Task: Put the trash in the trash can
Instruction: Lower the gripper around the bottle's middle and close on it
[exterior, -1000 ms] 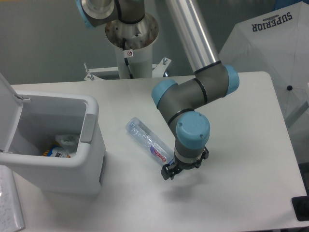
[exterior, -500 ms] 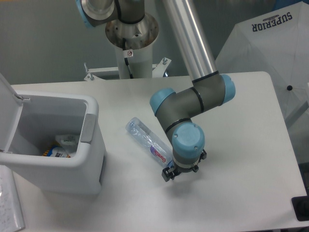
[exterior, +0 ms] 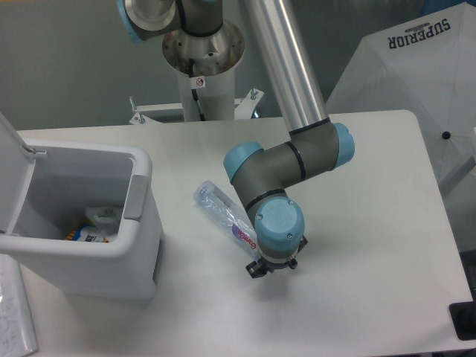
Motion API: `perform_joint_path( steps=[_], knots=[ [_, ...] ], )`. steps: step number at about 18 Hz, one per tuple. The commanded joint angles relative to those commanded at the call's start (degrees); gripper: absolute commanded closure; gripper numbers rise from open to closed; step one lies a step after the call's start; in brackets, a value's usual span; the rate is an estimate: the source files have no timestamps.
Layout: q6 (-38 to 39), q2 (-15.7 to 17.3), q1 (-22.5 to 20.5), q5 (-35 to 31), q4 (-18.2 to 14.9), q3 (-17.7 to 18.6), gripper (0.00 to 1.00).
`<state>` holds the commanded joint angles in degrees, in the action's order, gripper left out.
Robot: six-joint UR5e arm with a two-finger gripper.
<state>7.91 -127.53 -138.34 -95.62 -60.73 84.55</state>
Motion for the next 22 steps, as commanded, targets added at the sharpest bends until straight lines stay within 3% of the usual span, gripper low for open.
perform_joint_path(
  steps=[3,5,6,9,13,16,22],
  knots=[
    [0.0,0.1,0.0,-0.1,0.0,-0.1,0.96],
    [-0.1,0.2,0.0,0.3,0.0,-0.2,0.94],
    [-0.1,0.2,0.0,0.3,0.0,-0.3,0.86],
    [-0.1,0.4,0.0,-0.4,0.1,-0.5,0.49],
    [-0.2,0.0,0.0,-2.5,0.1,-0.7,0.14],
    [-0.3,0.1,0.0,-3.7,0.1,-0.7,0.03],
    [0.3,0.2,0.2,-3.8,0.1,0.0,0.03]
  ],
)
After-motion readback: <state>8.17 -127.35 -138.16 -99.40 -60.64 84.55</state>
